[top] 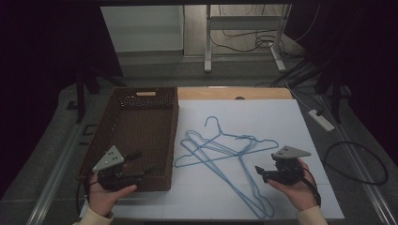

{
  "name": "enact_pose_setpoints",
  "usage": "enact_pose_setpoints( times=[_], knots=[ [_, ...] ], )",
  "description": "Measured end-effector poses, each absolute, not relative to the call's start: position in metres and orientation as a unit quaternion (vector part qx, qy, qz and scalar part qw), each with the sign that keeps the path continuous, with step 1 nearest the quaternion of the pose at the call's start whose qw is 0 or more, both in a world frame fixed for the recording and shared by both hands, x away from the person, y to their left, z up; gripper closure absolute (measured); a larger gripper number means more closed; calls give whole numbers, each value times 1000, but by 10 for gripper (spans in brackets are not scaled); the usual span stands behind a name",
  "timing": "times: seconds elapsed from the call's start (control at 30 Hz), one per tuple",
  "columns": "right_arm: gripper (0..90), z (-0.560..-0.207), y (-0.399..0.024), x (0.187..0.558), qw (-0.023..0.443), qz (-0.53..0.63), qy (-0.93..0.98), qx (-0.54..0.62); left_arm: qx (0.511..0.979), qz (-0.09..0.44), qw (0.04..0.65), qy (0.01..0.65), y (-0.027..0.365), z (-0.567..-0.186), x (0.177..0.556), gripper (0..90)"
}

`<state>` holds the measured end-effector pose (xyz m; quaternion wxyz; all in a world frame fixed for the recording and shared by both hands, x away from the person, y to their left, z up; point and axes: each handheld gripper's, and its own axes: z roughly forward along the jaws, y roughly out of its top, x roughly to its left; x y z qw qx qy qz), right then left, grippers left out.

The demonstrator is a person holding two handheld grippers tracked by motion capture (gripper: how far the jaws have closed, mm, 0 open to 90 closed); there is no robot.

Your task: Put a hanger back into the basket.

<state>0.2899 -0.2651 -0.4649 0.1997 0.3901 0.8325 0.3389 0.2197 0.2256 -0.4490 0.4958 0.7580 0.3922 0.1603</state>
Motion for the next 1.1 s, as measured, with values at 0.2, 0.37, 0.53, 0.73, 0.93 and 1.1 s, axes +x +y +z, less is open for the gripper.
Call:
enact_pose_setpoints(
  times=[0.2, 0.37, 0.53, 0.73, 0.93, 1.1],
  knots=[
    [330, -463, -239, 304, 184, 275, 860, 388, 759, 160, 496, 391, 225, -448, 219, 284],
    [399, -467, -219, 320, 159, 244, 871, 396, 758, 161, 497, 391, 225, -447, 219, 284],
    [482, -475, -204, 334, 144, 213, 879, 401, 758, 160, 497, 391, 225, -447, 219, 284],
    [553, -485, -197, 346, 141, 183, 883, 408, 757, 161, 499, 390, 226, -446, 218, 284],
    [615, -490, -195, 353, 130, 173, 882, 419, 757, 162, 499, 390, 227, -446, 218, 284],
    [697, -490, -195, 355, 133, 171, 877, 428, 756, 162, 500, 390, 227, -446, 218, 284]
  ],
)
